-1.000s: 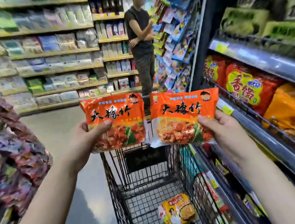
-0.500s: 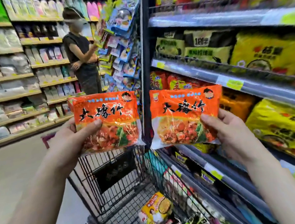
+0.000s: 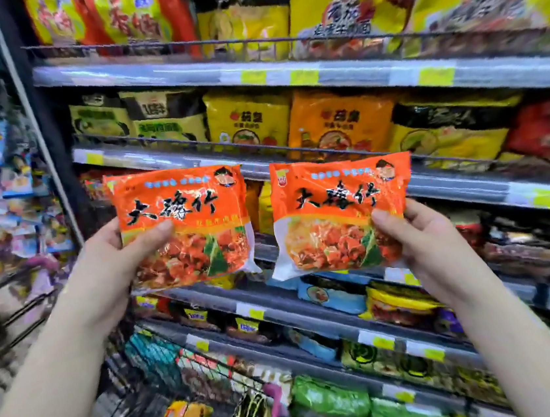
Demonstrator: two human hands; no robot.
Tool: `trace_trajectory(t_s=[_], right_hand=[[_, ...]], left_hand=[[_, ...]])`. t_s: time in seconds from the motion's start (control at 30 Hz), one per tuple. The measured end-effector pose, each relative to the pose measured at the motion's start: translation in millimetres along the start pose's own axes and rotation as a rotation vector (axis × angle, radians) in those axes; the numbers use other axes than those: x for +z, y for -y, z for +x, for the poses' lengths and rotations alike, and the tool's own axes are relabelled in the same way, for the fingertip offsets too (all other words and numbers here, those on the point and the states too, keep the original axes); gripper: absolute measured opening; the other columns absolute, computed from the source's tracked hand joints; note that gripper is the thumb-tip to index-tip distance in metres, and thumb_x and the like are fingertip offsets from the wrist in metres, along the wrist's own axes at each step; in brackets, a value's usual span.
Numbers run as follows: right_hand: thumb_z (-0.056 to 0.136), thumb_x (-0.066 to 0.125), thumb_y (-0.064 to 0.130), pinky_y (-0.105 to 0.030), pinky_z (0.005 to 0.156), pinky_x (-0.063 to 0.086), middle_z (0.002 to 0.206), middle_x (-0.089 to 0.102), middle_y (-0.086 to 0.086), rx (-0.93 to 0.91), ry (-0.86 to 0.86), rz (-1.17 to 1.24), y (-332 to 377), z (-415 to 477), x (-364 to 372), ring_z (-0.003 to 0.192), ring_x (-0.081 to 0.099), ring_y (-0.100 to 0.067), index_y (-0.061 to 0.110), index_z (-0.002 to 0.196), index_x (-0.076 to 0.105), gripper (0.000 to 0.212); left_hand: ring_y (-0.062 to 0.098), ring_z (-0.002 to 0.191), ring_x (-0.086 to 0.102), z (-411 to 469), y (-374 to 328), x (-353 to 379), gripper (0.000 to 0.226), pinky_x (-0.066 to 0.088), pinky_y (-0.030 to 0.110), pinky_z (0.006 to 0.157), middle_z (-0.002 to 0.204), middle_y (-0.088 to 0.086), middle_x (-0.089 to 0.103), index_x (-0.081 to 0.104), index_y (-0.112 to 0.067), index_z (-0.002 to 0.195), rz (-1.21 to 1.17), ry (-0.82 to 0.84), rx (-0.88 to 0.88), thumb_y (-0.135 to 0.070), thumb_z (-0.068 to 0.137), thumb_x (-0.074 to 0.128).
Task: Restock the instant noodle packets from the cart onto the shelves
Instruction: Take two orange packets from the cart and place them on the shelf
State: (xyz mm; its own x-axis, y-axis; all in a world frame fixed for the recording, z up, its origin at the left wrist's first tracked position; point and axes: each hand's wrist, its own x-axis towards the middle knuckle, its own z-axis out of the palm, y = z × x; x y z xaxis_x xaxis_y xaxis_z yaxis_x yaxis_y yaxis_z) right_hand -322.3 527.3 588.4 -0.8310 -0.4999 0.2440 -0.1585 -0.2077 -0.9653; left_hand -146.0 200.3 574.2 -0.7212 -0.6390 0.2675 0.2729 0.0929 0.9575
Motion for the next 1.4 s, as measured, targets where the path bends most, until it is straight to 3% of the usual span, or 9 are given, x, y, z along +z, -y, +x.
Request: trace_trajectory(t_s=[0.1,0.2,0.3,0.47,0.63,0.83,0.97,1.1,1.4], right_hand=[[0.07,0.08,0.044,-0.022,0.056,0.052,0.093,0.077,0.002,-0.043,-0.122,-0.039,17,-35,-55,0.075,0.071,-0.008,0.022,0.104,0.075,0.041],[0.056,0.091,0.056,-0.025,0.06,0.057,0.096,0.078,0.0,-0.076,-0.243,-0.055,34,-77,-112,0.076,0.072,-0.011,0.025,0.104,0.078,0.059],[0.053,0.093,0.055,-0.032,0.063,0.06,0.097,0.078,-0.004,-0.083,-0.365,-0.079,52,-123,-164,0.076,0.073,-0.014,0.02,0.108,0.076,0.067],[0.072,0.074,0.03,-0.02,0.058,0.057,0.094,0.079,0.0,-0.114,-0.506,-0.044,87,-210,-239,0.074,0.074,-0.008,0.013,0.112,0.069,0.043],[0.081,0.066,0.021,-0.012,0.056,0.051,0.087,0.079,0.005,-0.188,-0.648,-0.125,131,-304,-305,0.07,0.071,-0.001,0.012,0.108,0.069,0.029],[0.078,0.074,0.035,-0.036,0.097,0.051,0.117,0.077,-0.003,-0.254,-0.825,-0.231,182,-418,-371,0.111,0.072,-0.017,0.014,0.12,0.071,0.047],[0.072,0.079,0.038,-0.041,0.097,0.053,0.112,0.078,-0.007,-0.288,-0.948,-0.262,204,-474,-405,0.104,0.073,-0.021,0.016,0.107,0.076,0.042],[0.068,0.083,0.043,-0.041,0.095,0.055,0.113,0.077,-0.008,-0.31,-1.047,-0.274,220,-514,-441,0.104,0.072,-0.024,0.017,0.108,0.076,0.048],[0.074,0.08,0.034,-0.051,0.097,0.055,0.114,0.076,-0.017,-0.331,-1.159,-0.297,239,-536,-543,0.1,0.073,-0.028,0.01,0.115,0.07,0.049]], left_hand=[[0.011,0.088,0.076,2,6,53,0.045,0.052,0.043,0.095,0.096,-0.001,0.08,0.072,-0.026,0.098,-0.043,0.094,-0.007,-0.048,0.063,0.092],[0.014,0.109,0.071,-8,4,114,0.07,0.048,0.043,0.101,0.118,0.002,0.076,0.061,-0.017,0.123,-0.084,0.187,-0.021,-0.04,0.066,0.093],[0.006,0.079,0.076,-38,-10,182,0.039,0.051,0.037,0.086,0.082,-0.012,0.079,0.062,-0.026,0.096,-0.073,0.313,-0.012,-0.036,0.07,0.089],[0.008,0.079,0.076,-105,-34,290,0.053,0.059,0.021,0.064,0.072,-0.014,0.077,0.057,-0.027,0.093,-0.157,0.477,0.001,-0.039,0.049,0.085],[0.015,0.086,0.077,-165,-48,389,0.091,0.055,0.038,0.087,0.1,0.0,0.08,0.067,-0.02,0.11,-0.197,0.63,-0.03,-0.058,0.033,0.096],[0.017,0.08,0.078,-250,-75,502,0.107,0.061,0.028,0.061,0.1,0.005,0.08,0.068,-0.015,0.113,-0.294,0.807,-0.032,-0.062,0.022,0.096],[0.015,0.075,0.077,-301,-91,566,0.069,0.061,0.028,0.058,0.1,0.008,0.079,0.072,-0.017,0.101,-0.353,0.921,-0.045,-0.047,0.043,0.093],[0.014,0.074,0.077,-339,-103,625,0.085,0.059,0.026,0.056,0.092,0.003,0.08,0.07,-0.018,0.104,-0.374,1.002,-0.03,-0.055,0.033,0.096],[0.009,0.07,0.075,-367,-107,767,0.035,0.059,0.024,0.056,0.085,-0.003,0.08,0.068,-0.02,0.102,-0.484,1.081,-0.015,-0.029,0.071,0.081]])
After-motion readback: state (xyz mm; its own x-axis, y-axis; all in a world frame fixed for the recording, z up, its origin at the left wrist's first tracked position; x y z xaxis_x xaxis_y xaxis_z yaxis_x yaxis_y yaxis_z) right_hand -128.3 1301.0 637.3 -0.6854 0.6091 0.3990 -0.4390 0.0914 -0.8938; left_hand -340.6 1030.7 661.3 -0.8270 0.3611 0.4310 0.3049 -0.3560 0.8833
